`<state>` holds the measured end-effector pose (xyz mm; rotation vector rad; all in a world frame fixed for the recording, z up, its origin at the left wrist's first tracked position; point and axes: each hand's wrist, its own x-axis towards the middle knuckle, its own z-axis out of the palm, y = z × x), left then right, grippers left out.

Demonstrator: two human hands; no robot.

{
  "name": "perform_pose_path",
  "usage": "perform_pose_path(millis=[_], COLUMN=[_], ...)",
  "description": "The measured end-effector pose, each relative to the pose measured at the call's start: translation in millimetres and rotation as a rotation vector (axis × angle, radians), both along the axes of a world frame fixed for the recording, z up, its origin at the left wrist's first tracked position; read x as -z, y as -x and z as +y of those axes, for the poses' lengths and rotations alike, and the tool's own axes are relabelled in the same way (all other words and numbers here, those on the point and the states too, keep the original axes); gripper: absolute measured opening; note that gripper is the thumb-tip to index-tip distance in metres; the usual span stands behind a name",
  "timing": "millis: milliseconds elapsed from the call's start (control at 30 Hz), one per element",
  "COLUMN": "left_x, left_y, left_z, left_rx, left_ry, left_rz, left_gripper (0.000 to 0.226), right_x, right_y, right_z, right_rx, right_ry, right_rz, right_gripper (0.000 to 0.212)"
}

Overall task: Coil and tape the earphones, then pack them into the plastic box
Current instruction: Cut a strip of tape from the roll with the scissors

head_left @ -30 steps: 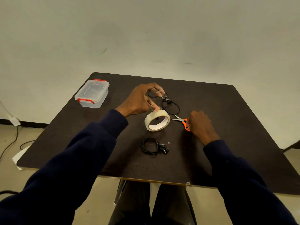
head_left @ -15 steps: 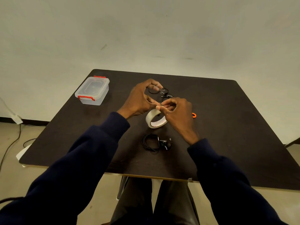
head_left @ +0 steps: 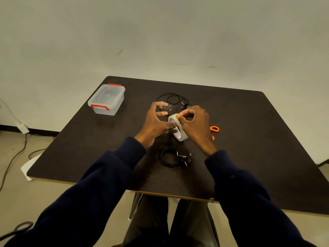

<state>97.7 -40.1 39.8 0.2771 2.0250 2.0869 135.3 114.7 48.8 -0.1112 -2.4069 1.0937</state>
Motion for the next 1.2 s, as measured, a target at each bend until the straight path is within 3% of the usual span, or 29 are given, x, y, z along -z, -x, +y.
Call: perform_pose_path(millis=[133,267,567,967,1000,1133,1200], left_x=[-5,-8,-17,-19,-18,-14,-11], left_y=[-3,0,-3,-13,-13,-12,-11], left_z=[4,8,15,23,23,19,18], left_rx=[-0.071,-0.118,-0.200,-0.212,-0.212,-0.194,-0.190], left_ry=[-0.151,-0.217,-0.331,-0.342,-0.342,-0.356,-0.364], left_rz=[-0.121,-0.166,-0.264,-0.245,-0.243,-0.236,-0.241], left_gripper=[0.075,0.067,0.080,0.079,0.078,0.078,0.079], right_x=[-2,-3,2,-2,-3,-8,-1], right_y=[0,-2,-9,-9,-9,-9,-10], right_z=[0,1,-5,-3,-2,9,15], right_rx=[-0.010,-0.015,0.032,0.114,0.106,-0.051,-0.107], right_ry=[-0.001,0.028,0.178,0.689,0.747,1.199,1.144], right_rz=[-0.010,-0.024,0.028,-0.221,-0.234,-0.318,-0.379], right_gripper=[0.002,0.006,0.010,0.013,0.007,0.025,0.029])
